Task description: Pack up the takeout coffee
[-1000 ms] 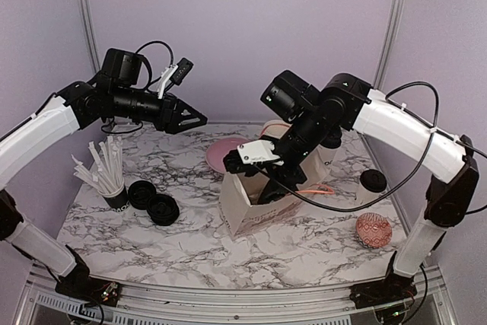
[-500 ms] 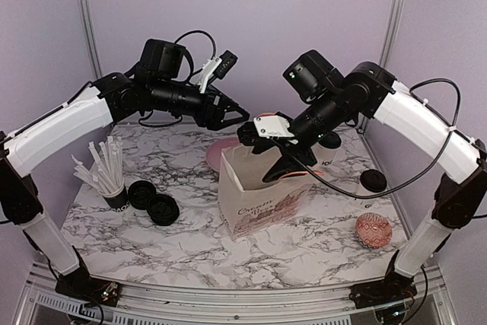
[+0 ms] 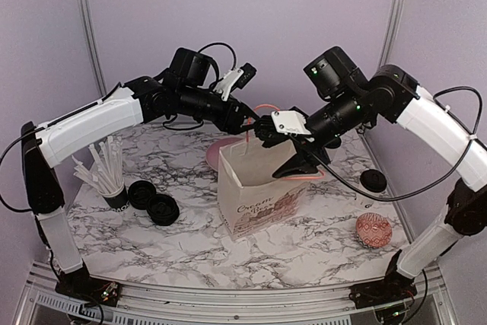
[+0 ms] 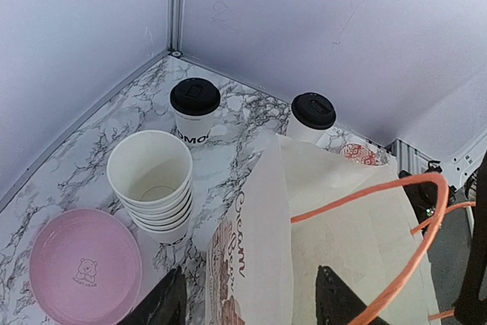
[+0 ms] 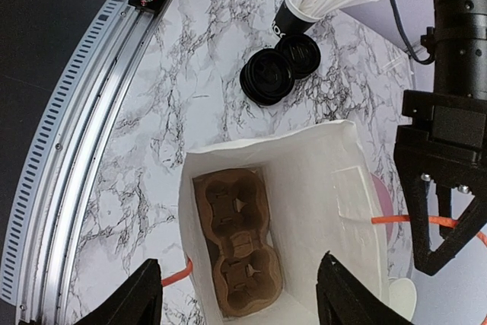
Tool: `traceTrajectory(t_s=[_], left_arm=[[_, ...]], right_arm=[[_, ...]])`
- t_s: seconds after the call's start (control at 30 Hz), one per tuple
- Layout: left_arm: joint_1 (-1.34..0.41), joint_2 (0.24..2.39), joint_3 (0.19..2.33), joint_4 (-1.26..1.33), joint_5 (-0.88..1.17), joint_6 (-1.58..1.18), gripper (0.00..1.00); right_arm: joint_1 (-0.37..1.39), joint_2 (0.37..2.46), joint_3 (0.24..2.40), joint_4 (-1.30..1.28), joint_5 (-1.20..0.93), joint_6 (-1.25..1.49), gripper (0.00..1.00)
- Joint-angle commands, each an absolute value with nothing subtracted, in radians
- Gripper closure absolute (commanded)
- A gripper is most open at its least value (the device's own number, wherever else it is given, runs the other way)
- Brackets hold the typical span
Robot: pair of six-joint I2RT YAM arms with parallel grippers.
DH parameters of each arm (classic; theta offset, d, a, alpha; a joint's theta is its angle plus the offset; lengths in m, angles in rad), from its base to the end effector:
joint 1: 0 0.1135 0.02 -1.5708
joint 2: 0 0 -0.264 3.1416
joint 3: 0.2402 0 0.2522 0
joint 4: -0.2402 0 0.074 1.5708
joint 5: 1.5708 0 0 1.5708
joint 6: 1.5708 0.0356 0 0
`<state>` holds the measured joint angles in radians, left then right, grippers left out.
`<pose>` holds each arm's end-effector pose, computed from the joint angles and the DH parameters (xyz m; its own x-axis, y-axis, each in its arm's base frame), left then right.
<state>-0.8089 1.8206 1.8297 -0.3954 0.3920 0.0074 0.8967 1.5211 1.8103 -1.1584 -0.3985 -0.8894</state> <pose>0.2861 -0.3196 0.3913 -0.2533 0.2754 -0.9274 0.9148 0.3798 -0.1371 0.1724 0.2379 0.4230 0.3804 -0.6707 -0.6367 -0.9223 -0.2244 -0.3146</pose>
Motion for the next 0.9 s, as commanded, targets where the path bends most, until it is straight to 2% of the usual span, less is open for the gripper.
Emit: traceTrajectory(t_s=[0.0,0.17,0.37,0.57,0.73,0.87], left_arm=[[-0.822,1.786,1.849,-0.399,0.317,0.008,0.43],[-0.821,1.696,1.806,-0.429,0.25,0.03,0.34],[-0.822,1.756,1.84,-0.519,0.266,0.013,0.32],[-0.822,1.828,1.901,-0.635,0.222,0.033,0.33],[-0.822,1.85,1.913,-0.699,0.16,0.046,0.42],[-0.821,1.858,1.928,-0.712,0.155,0.051,0.65]], right_arm=[[0.883,1.49,1.805,-1.128,-0.397,-0.876,0.33],[0.879,1.473,1.812,-1.117,-0.408,-0.87,0.33],[0.846,1.473,1.858,-1.096,-0.4,-0.843,0.33],[0.726,1.458,1.924,-1.082,-0.477,-0.806,0.33],[0.608,1.393,1.879,-1.001,-0.563,-0.758,0.33],[0.557,1.36,1.803,-0.957,-0.565,-0.735,0.33]])
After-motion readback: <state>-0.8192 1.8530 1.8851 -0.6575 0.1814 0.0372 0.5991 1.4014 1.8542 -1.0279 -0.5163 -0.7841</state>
